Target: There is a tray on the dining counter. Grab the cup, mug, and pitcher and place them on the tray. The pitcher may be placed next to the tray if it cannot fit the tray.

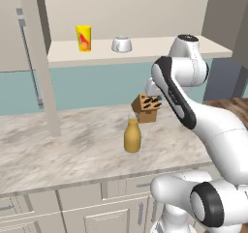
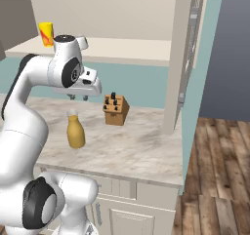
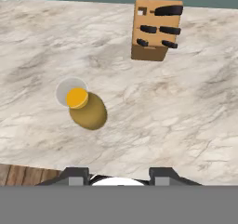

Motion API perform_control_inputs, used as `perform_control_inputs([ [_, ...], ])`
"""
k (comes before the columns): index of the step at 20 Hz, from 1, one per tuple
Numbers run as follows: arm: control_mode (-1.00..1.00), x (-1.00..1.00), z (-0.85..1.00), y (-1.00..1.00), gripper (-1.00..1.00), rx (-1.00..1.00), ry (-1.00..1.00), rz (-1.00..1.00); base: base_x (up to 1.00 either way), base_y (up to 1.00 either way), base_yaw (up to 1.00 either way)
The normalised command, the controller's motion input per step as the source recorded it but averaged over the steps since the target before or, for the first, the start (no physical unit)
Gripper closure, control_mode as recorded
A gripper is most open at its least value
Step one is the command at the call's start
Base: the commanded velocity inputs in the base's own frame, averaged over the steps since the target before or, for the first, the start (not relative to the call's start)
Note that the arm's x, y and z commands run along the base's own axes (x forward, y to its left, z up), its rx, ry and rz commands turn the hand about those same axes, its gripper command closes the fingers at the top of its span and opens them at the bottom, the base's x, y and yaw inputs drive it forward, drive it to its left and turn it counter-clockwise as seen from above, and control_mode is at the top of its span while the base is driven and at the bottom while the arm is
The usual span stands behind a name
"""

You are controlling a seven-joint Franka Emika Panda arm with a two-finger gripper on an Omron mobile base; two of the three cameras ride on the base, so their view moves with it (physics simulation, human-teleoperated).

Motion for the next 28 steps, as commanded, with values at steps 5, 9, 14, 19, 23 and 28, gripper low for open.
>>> perform_control_inputs([
  [5,-1.00,0.00,0.00,0.05,-1.00,0.00,0.00,-0.05,0.00,0.00,0.00],
  [9,-1.00,0.00,0.06,0.19,-1.00,0.00,-0.09,-0.19,0.00,0.00,0.00],
  [14,-1.00,-0.23,0.21,0.14,-1.00,0.07,-0.26,-0.22,0.00,0.00,0.00],
  [19,-1.00,-0.31,0.23,0.06,-1.00,0.15,-0.32,-0.21,0.00,0.00,0.00],
  [23,-1.00,-0.23,0.35,0.03,-1.00,0.21,-0.35,-0.12,0.00,0.00,0.00],
  [28,-1.00,-0.02,0.50,0.02,-1.00,0.23,-0.25,-0.04,0.00,0.00,0.00],
])
